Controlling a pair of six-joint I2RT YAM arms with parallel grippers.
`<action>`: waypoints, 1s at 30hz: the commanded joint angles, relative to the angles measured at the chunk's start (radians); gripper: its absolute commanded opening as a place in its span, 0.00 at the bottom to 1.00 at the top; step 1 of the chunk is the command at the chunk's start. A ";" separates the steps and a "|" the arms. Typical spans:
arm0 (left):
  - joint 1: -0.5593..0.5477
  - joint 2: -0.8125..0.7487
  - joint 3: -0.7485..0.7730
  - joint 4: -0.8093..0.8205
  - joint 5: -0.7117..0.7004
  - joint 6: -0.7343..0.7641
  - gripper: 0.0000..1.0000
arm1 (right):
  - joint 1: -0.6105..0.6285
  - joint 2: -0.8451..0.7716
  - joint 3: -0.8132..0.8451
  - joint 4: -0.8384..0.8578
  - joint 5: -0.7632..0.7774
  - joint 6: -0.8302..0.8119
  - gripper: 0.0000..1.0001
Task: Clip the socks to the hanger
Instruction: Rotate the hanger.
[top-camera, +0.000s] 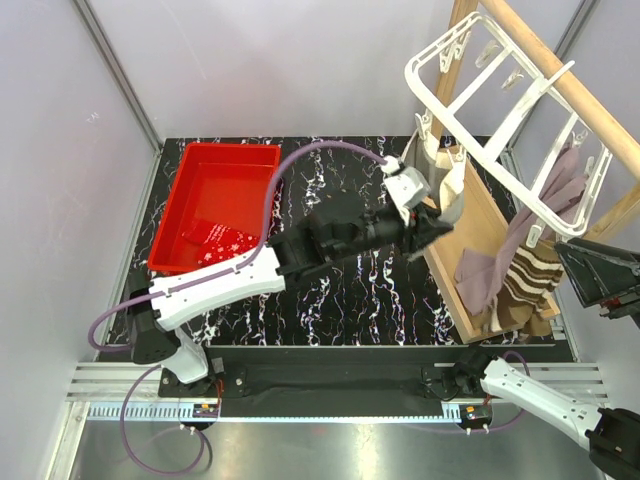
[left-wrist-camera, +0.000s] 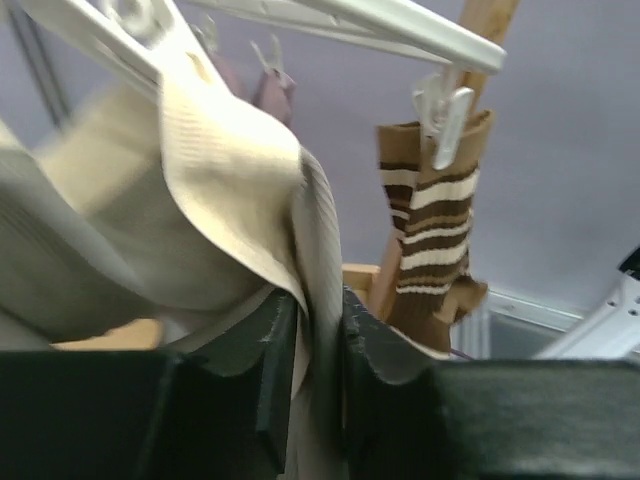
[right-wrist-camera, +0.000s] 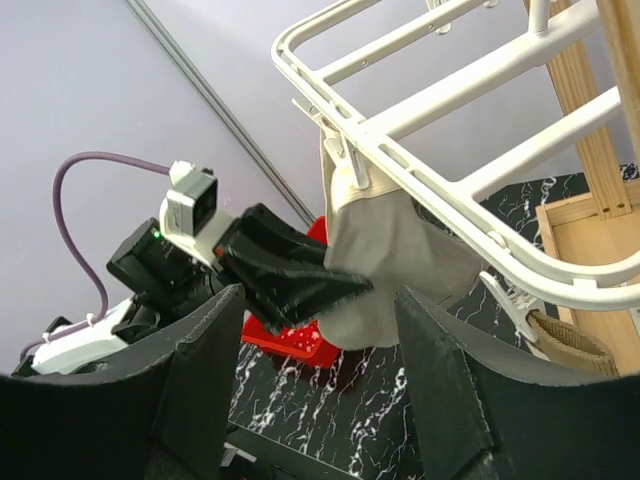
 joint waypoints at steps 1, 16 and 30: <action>-0.051 0.031 0.050 -0.052 -0.063 -0.026 0.32 | 0.006 0.049 0.002 -0.010 0.032 -0.015 0.69; -0.030 -0.234 -0.002 -0.106 -0.379 0.157 0.77 | 0.005 0.074 -0.107 -0.046 0.107 -0.037 0.69; 0.030 -0.236 -0.034 0.058 -0.450 0.037 0.80 | 0.006 0.095 -0.396 0.321 0.270 -0.113 0.47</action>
